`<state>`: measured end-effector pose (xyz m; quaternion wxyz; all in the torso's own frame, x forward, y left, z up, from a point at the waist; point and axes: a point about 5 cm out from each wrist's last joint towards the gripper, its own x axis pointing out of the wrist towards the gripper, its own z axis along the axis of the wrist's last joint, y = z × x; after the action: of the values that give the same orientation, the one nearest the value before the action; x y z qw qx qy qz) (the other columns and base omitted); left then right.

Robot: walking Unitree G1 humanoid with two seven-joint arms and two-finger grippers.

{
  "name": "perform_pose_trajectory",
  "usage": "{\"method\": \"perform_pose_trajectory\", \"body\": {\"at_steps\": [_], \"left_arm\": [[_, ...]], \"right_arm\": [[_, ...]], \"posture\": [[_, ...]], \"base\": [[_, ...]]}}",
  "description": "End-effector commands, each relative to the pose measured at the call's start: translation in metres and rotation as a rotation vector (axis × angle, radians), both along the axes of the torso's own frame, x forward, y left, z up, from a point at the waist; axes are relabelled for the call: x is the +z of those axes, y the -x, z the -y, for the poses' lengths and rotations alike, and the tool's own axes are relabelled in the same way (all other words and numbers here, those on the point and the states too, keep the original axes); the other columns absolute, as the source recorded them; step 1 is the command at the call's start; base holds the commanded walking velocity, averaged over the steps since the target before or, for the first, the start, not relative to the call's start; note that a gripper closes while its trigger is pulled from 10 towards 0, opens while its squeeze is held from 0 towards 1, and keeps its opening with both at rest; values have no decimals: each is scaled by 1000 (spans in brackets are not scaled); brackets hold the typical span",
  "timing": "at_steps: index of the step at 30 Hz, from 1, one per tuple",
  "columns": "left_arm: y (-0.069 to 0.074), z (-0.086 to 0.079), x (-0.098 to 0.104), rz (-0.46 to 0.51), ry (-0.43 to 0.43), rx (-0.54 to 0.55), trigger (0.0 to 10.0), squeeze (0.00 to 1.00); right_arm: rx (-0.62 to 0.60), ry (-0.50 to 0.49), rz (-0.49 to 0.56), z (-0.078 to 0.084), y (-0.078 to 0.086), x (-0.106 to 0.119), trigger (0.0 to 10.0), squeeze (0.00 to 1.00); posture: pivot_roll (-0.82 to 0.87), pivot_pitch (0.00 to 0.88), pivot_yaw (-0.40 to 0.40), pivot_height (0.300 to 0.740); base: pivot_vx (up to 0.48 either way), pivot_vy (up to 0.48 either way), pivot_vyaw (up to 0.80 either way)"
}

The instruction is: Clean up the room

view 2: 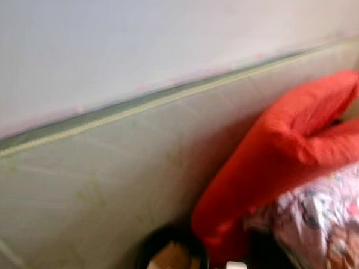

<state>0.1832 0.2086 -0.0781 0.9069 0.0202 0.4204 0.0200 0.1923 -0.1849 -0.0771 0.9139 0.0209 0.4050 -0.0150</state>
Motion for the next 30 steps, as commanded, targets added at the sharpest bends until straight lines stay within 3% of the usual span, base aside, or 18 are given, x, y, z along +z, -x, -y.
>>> {"method": "perform_pose_trajectory", "body": {"at_steps": [1,13,22,30], "left_arm": [[4,3,-3,-20,10,-9,10000,0],[2,6,-2,-20,13,-12,10000,0],[1,2,-1,-10,14,-13,10000,0],[-3,5,0,-6,17,-19,10000,0]], "right_arm": [[-22,-7,0,3,2,0,10000,0],[-31,-5,4,9,1,1,10000,0],[-14,-19,22,-12,-13,5,10000,0],[-19,-12,48,-15,-20,9,10000,0]], "posture": [[61,28,28,740],[54,40,39,740],[50,45,40,740],[38,51,48,740]], "base": [[0,-480,0],[0,-480,0],[0,-480,-765],[0,-480,0]]}}
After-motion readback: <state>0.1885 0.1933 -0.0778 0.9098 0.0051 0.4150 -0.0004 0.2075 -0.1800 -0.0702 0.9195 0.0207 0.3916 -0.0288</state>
